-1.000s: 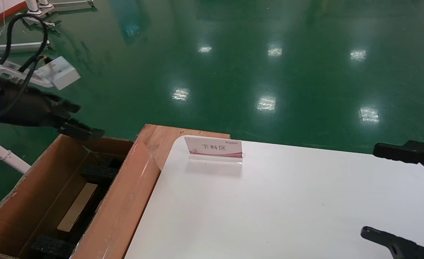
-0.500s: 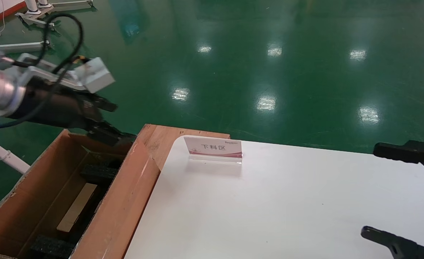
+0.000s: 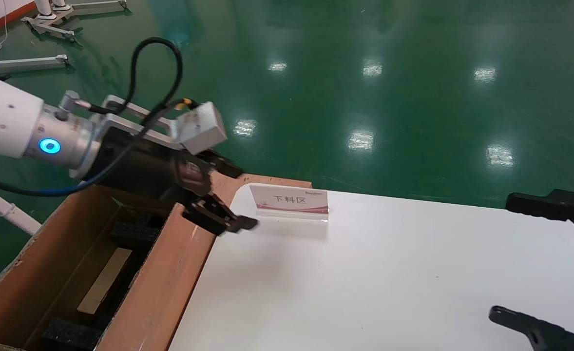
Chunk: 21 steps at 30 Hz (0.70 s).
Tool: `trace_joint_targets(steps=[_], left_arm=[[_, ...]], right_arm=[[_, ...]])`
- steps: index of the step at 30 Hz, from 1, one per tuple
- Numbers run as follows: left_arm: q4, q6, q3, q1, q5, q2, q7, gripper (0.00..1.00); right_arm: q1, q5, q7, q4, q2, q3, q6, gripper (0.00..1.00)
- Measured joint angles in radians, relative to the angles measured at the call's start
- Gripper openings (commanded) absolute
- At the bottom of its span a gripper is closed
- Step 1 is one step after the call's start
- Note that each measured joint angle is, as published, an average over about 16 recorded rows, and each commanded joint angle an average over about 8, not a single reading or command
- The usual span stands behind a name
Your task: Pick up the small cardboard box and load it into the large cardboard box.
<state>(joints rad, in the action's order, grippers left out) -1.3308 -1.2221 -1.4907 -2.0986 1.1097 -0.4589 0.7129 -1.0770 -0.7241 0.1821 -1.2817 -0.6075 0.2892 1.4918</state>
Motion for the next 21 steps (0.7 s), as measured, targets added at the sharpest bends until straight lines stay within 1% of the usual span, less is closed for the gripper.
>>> trace_joint_targets(steps=[21], left_arm=[[0.027, -0.159, 0.704, 0.595, -0.220, -0.089, -0.305, 1.00]], right_arm=[[0.001, -0.004, 0.003, -0.001, -0.002, -0.005, 0.002, 1.00]])
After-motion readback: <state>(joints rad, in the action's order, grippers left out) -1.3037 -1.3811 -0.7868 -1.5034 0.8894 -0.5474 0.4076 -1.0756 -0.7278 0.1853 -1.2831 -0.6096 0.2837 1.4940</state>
